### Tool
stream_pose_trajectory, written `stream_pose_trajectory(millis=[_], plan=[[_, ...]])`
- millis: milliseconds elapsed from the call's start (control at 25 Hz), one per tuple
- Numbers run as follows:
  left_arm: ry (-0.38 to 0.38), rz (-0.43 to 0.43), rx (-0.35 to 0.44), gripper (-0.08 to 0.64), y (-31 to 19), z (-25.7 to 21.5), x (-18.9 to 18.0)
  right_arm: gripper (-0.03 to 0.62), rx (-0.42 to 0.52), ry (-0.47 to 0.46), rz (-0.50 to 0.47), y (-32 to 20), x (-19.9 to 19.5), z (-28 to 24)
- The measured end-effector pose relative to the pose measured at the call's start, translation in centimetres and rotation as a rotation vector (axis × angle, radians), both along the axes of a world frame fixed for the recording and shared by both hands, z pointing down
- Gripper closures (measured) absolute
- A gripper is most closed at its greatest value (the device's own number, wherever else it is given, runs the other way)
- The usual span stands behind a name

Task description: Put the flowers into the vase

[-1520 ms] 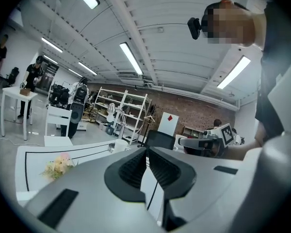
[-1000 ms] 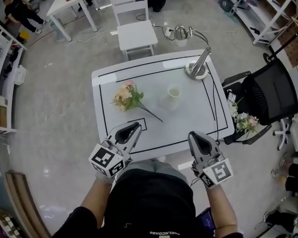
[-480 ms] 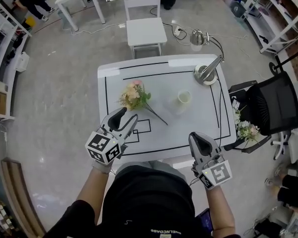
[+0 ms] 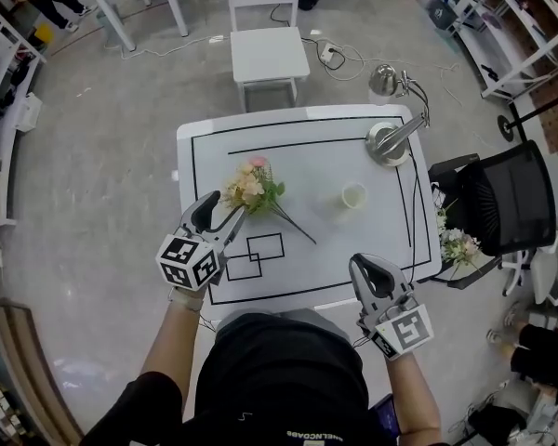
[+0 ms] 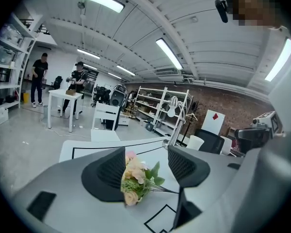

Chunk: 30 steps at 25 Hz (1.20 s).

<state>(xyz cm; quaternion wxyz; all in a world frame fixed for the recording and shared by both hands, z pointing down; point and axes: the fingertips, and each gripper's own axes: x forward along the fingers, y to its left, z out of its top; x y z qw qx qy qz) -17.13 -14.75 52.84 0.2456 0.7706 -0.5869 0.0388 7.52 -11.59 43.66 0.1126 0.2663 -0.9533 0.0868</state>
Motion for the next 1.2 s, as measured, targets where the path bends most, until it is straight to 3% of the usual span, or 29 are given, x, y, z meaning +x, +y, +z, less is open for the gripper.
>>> stream_pose_trajectory(millis=[360,800,1040,1200], plan=[[0.042,-0.012,-0.101,0.293,-3.0,5.4,-2.7,0.580,-0.031,0.072,0.013,-0.4,-1.1,1.9],[0.082,0.014,-0.212,0.293,-5.9,11.6,-3.0,0.580,-0.091,0.103,0.080,-1.4,-1.2,3.2],[0.115,0.011,-0.233,0.293,-6.8,13.2,-2.8,0.580,-0.103,0.117,0.118,-1.7,-0.6,3.7],[0.095,0.012,-0.238,0.300,-6.9,13.8,-2.7,0.580,-0.111,0.122,0.139,-2.0,-0.2,3.9]])
